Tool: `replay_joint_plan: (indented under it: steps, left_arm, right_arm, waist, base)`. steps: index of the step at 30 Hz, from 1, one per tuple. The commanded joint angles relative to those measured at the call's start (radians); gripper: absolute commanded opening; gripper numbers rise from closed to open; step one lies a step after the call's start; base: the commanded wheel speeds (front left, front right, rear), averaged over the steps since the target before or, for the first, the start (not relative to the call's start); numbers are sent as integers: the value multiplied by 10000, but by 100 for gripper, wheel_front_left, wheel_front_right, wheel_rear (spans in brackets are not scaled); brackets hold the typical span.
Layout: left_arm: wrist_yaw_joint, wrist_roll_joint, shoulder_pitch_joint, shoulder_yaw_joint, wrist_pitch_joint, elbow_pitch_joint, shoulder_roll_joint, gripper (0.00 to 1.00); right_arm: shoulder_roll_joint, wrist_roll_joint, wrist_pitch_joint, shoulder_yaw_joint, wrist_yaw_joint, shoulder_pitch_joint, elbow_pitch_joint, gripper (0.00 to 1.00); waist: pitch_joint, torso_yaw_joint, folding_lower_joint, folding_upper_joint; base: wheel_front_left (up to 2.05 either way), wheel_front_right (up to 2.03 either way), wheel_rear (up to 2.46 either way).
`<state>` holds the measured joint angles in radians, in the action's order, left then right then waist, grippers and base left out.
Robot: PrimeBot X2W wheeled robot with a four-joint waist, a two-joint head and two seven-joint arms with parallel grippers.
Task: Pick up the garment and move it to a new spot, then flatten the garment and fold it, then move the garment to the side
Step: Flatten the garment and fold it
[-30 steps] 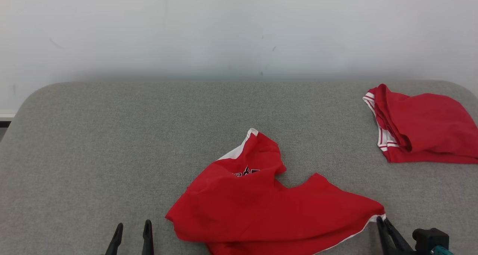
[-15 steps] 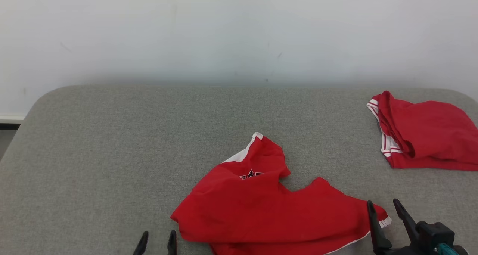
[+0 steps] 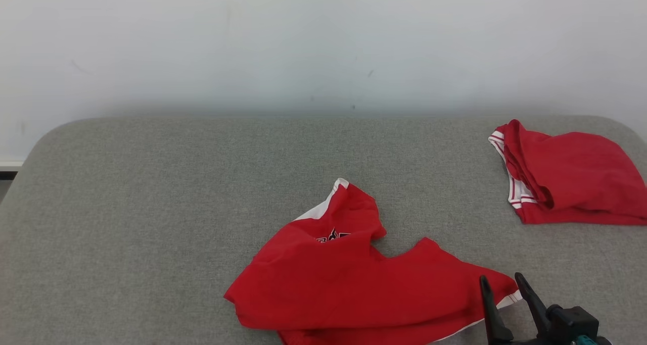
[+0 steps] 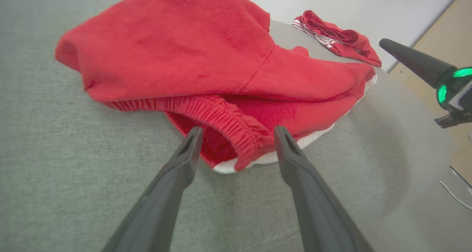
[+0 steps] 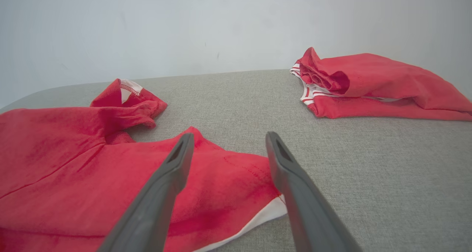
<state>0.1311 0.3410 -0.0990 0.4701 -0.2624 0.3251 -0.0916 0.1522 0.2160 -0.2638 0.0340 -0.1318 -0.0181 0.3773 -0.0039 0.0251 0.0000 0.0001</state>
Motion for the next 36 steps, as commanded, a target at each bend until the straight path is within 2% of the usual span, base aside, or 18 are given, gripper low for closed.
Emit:
replay_joint_plan:
  steps: [1,10,11,12,13,19,27,31,36]
  left_arm:
    - [-14,134,97,142,-24,202,-67,100]
    - [-12,654,863,812,-24,1065,-34,100]
    - [-12,699,984,791,-24,1050,-11,45]
    - [-12,740,1078,711,-24,1036,-6,14]
    - [-12,798,1119,640,-24,1045,-13,0]
    - [-15,788,1511,-211,-24,902,-358,0]
    - [-14,753,2142,-1360,-24,827,-1501,0]
    - [-16,1073,2232,-1100,-24,977,-1780,0]
    - [-16,1279,1922,-720,-24,1178,-1675,0]
  right_arm:
    - [-48,-94,-8,18,27,51,-22,100]
    - [-85,-77,-8,66,27,-65,-42,100]
    - [-94,-81,-8,73,27,-68,-44,100]
    - [-101,-85,-8,70,27,-68,-48,100]
    - [-107,-92,-8,73,27,-63,-49,100]
    - [-159,-102,-9,32,27,-29,-72,100]
    - [-212,-69,-7,125,27,-172,25,100]
    - [-250,-51,-8,160,27,-169,85,100]
    - [-235,-37,-8,89,27,-19,113,100]
  waist:
    - [19,-48,0,-1]
    - [95,-290,0,-1]
    - [103,-309,0,-1]
    - [112,-325,0,-1]
    - [119,-338,0,-1]
    - [168,-353,0,-1]
    - [231,-406,0,-1]
    - [250,-500,0,-1]
    - [199,-529,0,-1]
  base:
    - [0,0,0]
    - [0,0,0]
    - [0,0,0]
    - [0,0,0]
    - [0,0,0]
    - [0,0,0]
    - [0,0,0]
    - [0,0,0]
    - [0,0,0]
